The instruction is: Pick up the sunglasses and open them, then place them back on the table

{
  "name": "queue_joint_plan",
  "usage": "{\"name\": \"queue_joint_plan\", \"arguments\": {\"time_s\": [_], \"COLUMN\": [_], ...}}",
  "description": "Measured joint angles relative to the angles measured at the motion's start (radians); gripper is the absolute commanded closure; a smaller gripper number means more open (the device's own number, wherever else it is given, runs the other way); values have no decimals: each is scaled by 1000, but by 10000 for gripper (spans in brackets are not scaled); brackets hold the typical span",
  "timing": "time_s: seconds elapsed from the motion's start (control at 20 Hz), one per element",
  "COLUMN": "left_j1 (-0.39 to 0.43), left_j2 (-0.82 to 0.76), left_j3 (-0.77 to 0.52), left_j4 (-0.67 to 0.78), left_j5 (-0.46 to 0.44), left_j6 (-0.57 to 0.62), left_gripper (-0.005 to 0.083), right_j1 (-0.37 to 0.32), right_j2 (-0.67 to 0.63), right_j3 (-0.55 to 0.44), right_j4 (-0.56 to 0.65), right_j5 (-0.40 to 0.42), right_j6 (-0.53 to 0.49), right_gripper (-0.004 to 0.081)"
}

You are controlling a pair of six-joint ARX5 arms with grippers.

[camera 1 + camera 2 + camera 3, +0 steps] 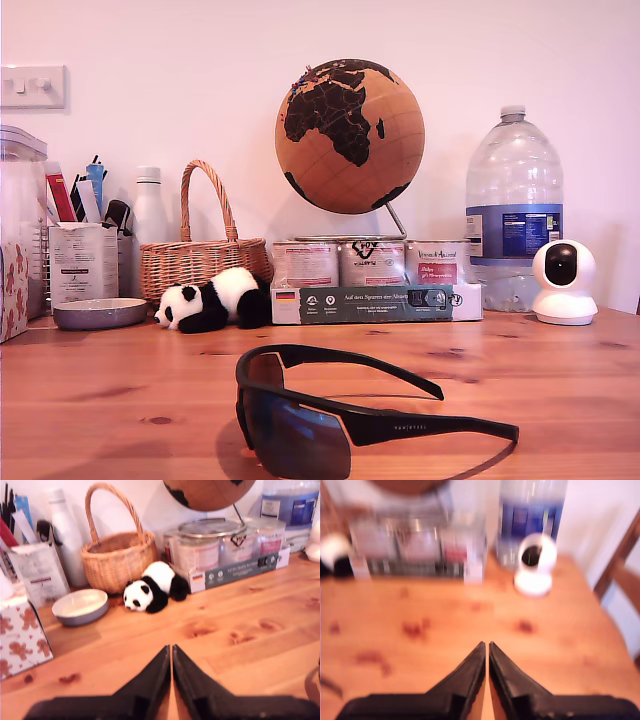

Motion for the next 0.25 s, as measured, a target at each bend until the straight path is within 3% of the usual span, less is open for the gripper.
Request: {"name": "queue_joint_plan", "arguments": {"time_s": [0.25], "left_j1": [0], "left_j2": [0], "left_j3": [0], "left_j4": [-108], "left_j5": [0], "left_j6": [0], "left_gripper": [789], "right_j1": [0], "right_j2": [0], "right_j3": [-1], "right_j4": [-157], "right_j5": [0], "right_j6": [0], "right_gripper": [780]}}
